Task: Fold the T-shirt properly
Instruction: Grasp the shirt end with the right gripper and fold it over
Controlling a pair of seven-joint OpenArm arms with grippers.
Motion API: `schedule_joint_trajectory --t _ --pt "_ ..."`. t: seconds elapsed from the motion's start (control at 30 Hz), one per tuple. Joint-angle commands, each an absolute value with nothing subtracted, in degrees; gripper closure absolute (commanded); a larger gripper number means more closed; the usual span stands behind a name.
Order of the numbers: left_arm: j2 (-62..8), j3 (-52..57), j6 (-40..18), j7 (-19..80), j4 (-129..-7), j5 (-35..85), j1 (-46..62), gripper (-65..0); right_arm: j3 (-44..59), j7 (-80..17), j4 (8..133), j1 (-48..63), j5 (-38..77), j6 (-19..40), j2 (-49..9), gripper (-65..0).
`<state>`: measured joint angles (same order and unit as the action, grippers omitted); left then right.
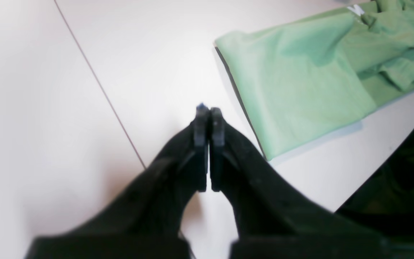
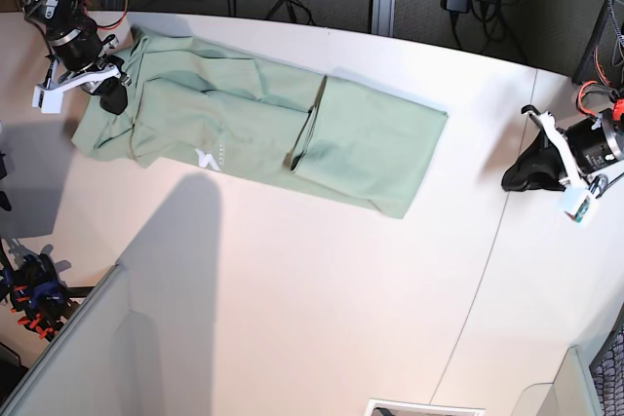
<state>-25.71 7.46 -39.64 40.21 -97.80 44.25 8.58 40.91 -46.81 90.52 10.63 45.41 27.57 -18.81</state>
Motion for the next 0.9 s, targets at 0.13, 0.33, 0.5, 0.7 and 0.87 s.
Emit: schedule_joint_trajectory --t 0.13,0.33,0.5,0.7,0.87 --pt "-25.04 6.52 -40.00 37.36 -89.30 43.40 8.08 0.0 38.50 -45.50 106.26 10.02 48.86 27.92 -14.11 0.0" --pt "-24.73 5.80 -40.00 36.82 -81.10 43.46 8.08 0.0 20.49 -42.26 119.52 8.78 41.04 27.88 -4.45 0.0" --pt "-24.75 2.63 -40.00 36.29 -75.68 43.44 7.90 0.0 4.47 -38.92 115.63 5.52 27.62 27.88 3.70 0.0" --pt "-24.75 -0.86 -40.00 35.59 -74.87 43.48 7.81 0.0 -5.96 -38.39 104.44 0.40 22.31 27.90 7.51 0.0" --pt "-24.80 -0.84 -40.00 35.57 -74.87 44.86 7.73 0.0 -10.07 -38.57 99.22 0.47 20.14 27.88 7.49 0.0"
